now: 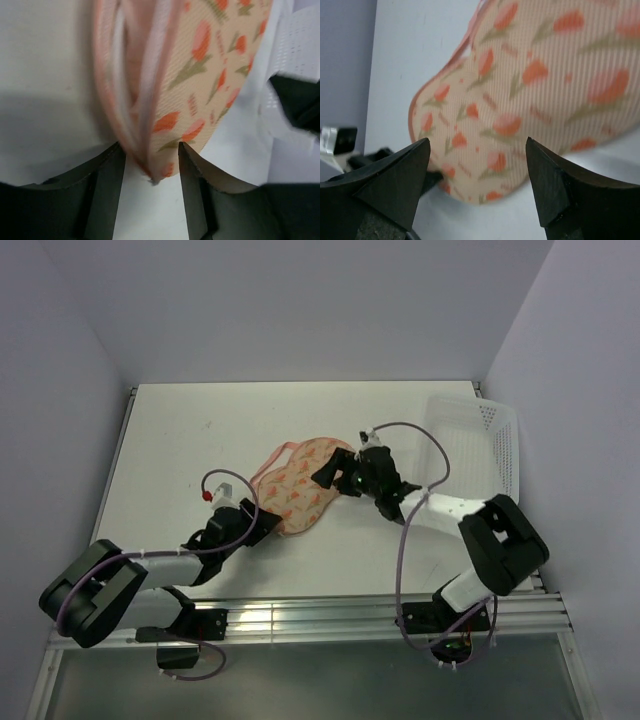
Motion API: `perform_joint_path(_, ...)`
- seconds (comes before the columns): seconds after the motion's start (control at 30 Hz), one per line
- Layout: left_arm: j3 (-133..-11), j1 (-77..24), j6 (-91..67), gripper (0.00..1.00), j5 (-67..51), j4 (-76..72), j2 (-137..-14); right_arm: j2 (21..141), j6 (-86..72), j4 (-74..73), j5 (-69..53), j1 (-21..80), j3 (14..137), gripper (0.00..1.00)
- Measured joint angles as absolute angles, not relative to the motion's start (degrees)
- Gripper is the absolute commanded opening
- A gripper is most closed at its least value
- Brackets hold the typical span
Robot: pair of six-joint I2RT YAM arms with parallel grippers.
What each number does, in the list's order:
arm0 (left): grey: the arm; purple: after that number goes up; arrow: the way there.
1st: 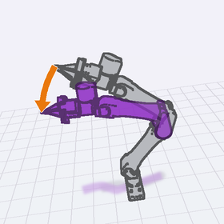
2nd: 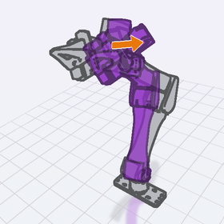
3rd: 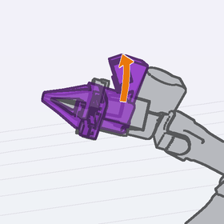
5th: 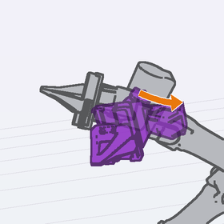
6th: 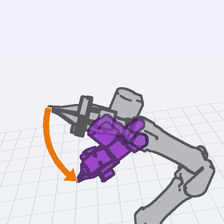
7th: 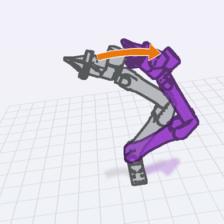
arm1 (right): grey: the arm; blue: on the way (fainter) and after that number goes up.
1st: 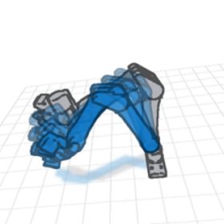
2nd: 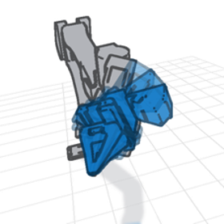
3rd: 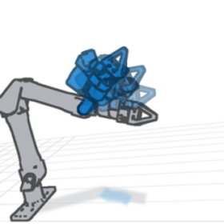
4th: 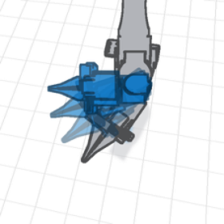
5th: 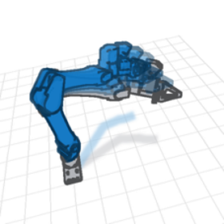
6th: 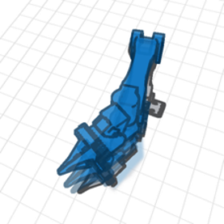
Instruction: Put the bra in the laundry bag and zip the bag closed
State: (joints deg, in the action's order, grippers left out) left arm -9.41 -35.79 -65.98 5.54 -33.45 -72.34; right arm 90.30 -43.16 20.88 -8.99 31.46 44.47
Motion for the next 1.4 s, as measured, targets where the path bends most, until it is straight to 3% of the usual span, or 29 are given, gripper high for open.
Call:
perform_joint_path(0.17, -11.3, -37.7, -67.2, 0.56, 8.0, -35.8, -73.3, 79.9, -46.7, 24.1, -7.5, 37.3, 30.5, 0.78)
perform_joint_path(0.33, -10.0, -40.7, -67.8, 0.56, 10.2, -36.2, -72.8, 77.9, -51.4, 28.4, -4.8, 44.1, 23.4, 0.73)
perform_joint_path(0.4, -8.6, -43.0, -67.9, 0.69, 11.1, -35.9, -71.5, 78.3, -53.3, 30.3, -3.7, 46.2, 22.2, 0.74)
perform_joint_path(0.53, -6.5, -48.2, -68.0, 0.75, 14.2, -33.4, -66.0, 80.9, -58.5, 36.4, -1.9, 49.8, 21.0, 0.75)
perform_joint_path(0.67, -5.8, -50.5, -67.9, 0.64, 16.8, -32.1, -62.3, 84.8, -63.5, 41.7, -0.2, 52.4, 20.2, 0.73)
perform_joint_path(0.8, -6.1, -51.1, -66.6, 0.38, 18.1, -31.8, -63.6, 85.7, -65.2, 43.6, 1.7, 52.6, 20.1, 0.73)
perform_joint_path(0.83, -6.4, -51.1, -66.0, 0.35, 18.3, -31.8, -64.9, 85.5, -65.2, 43.7, 2.1, 52.6, 20.1, 0.72)
perform_joint_path(0.97, -9.0, -51.4, -63.4, 0.33, 19.0, -31.6, -69.9, 84.6, -64.9, 43.7, 3.3, 52.6, 20.1, 0.72)
perform_joint_path(1.2, -11.4, -51.6, -60.0, 0.37, 22.2, -31.2, -73.1, 85.2, -64.5, 43.9, 2.8, 52.6, 20.2, 0.73)
perform_joint_path(1.37, -12.6, -51.8, -56.9, 0.29, 23.9, -31.7, -76.1, 87.7, -65.1, 45.9, 1.4, 52.6, 20.2, 0.73)
perform_joint_path(1.4, -12.7, -51.8, -56.4, 0.21, 23.9, -31.9, -76.7, 88.0, -65.1, 46.0, 1.3, 52.6, 20.2, 0.73)
